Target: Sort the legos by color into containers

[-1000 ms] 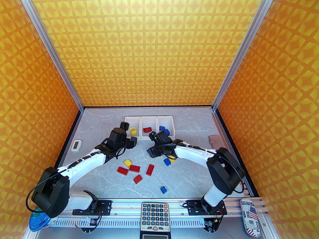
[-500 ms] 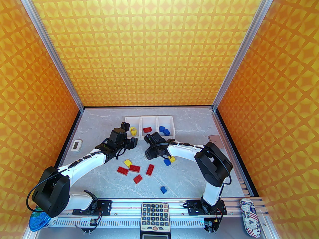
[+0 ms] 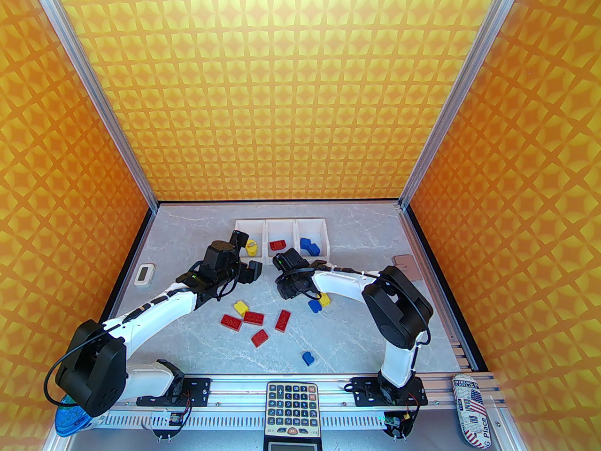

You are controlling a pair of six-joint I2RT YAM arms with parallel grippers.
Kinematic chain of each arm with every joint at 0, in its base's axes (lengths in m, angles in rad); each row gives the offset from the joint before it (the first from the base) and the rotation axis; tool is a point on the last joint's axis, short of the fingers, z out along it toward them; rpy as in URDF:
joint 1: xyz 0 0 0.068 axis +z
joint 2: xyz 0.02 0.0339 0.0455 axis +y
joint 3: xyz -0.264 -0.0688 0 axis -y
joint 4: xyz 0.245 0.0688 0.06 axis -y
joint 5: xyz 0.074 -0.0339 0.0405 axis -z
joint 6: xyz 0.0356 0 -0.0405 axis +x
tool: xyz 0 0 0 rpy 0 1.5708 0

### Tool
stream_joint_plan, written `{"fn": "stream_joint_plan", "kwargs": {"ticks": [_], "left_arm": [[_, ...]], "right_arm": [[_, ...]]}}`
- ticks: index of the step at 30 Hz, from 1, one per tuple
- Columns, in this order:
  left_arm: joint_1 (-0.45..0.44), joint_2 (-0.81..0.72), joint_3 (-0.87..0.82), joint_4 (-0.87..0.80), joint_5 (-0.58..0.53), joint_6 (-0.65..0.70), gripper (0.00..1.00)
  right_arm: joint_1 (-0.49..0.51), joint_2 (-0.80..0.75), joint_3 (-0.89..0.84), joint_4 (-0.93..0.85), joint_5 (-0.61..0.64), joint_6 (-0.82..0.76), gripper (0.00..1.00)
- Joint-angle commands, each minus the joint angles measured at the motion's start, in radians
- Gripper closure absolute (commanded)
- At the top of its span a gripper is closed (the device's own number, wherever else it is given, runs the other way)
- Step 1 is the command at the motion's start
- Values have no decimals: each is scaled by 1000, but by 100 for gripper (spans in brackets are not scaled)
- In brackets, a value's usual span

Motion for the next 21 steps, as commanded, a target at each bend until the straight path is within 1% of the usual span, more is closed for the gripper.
{"fn": "stream_joint_plan", "kwargs": {"ticks": [1, 7, 15, 21], "left_arm": [[7, -26, 0, -8, 35, 25, 18], [8, -61, -23, 25, 102, 36, 18], [7, -69, -27, 34, 134, 35, 18], [4, -75, -27, 35, 135, 35, 18]], "right_arm": [[3, -11, 15, -34, 41, -10, 67], [2, -112, 13, -62, 54, -18, 68], [-6, -197, 41, -114, 107, -24, 69], [-72, -240, 51, -134, 112, -10, 69]]}}
